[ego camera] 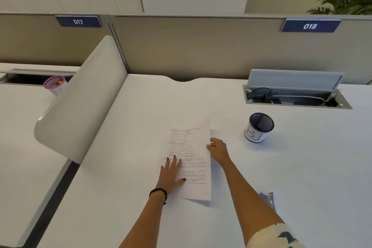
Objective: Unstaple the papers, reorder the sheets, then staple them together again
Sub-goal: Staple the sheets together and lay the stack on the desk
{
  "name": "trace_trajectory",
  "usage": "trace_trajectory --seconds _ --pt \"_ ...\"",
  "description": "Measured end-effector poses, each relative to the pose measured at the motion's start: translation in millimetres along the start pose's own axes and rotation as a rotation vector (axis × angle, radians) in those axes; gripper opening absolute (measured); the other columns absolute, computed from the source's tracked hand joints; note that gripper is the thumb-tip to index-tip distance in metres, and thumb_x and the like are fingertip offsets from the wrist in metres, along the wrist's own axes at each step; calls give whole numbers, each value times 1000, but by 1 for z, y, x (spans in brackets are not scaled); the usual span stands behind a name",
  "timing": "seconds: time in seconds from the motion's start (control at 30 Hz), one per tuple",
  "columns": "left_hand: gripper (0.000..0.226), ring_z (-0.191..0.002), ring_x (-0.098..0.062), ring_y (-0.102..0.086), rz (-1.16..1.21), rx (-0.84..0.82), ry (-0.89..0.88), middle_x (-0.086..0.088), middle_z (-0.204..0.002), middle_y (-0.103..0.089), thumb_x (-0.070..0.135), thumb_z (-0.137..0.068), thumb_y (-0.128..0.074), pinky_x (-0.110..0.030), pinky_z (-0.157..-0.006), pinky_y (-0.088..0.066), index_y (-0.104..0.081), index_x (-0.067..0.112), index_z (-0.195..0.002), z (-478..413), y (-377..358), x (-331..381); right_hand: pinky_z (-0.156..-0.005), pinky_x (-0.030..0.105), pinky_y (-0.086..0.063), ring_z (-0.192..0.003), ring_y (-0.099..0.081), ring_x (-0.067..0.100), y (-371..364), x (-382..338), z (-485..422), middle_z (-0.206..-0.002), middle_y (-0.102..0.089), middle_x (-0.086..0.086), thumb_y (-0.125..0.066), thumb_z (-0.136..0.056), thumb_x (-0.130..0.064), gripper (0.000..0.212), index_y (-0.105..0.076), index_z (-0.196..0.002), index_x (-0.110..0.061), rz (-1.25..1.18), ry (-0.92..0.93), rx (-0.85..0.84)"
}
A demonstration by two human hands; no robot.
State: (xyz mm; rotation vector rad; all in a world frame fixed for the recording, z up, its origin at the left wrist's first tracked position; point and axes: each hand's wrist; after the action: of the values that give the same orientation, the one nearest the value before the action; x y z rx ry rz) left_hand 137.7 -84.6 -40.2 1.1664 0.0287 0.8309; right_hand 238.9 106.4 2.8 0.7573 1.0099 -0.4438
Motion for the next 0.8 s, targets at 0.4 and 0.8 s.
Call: trace_trajectory --seconds 0.4,0.8 --pt "79 -142 -26 18 -67 36 110 4 -156 18 49 -91 -43 -64 -110 2 10 27 -145 -23 7 4 -114 49 -14 -142 -4 33 -20 12 -21 -155 3 15 -70 -77 -12 103 7 -145 -23 353 45 -171" --pt "79 -141 -24 21 -44 37 99 4 -155 20 47 -91 -44 -63 -109 7 10 27 -145 -26 7 3 -115 39 -17 -144 1 26 -24 27 -37 -156 10 11 -68 -80 -19 82 -17 -144 -14 601 11 -169"
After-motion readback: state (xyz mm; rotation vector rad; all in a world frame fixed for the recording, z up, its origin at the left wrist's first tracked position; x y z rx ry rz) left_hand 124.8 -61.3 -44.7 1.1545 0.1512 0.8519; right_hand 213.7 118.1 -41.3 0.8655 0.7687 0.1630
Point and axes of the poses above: each hand's wrist, its own z-axis away from the middle knuckle, its own y-axis out of the back of the hand, x = y × z
